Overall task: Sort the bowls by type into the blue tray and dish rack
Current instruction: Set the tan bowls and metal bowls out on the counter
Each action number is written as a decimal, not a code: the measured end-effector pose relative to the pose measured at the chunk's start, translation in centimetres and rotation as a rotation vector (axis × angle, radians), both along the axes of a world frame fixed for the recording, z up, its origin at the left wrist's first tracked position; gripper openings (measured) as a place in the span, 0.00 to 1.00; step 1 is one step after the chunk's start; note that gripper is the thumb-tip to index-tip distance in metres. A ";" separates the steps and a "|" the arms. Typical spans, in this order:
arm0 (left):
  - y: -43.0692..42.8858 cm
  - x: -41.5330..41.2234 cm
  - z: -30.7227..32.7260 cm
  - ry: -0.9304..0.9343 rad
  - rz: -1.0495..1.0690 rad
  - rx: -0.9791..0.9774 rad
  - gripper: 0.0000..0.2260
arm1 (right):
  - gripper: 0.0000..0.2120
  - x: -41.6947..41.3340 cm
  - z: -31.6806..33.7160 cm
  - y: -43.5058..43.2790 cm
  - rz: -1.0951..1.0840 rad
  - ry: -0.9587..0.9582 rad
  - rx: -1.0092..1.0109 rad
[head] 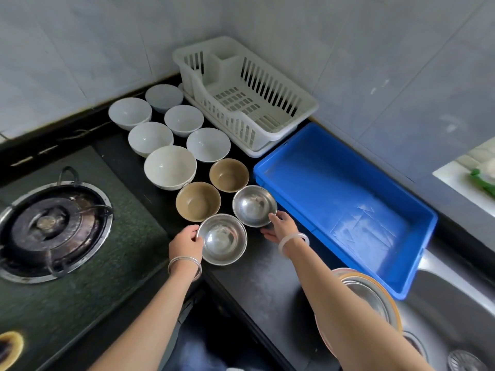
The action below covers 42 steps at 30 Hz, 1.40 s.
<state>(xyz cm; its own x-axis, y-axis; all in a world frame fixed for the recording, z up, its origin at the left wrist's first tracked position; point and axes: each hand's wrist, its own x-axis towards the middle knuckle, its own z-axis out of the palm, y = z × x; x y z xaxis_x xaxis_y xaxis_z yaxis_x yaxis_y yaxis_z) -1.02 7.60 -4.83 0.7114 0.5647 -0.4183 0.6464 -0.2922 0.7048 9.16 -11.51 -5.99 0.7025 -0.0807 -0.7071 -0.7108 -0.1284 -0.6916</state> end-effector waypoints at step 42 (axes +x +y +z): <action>-24.5 -1.4 1.6 -0.082 -0.953 0.092 0.09 | 0.09 -17.9 4.4 -21.3 0.102 -0.111 -1.133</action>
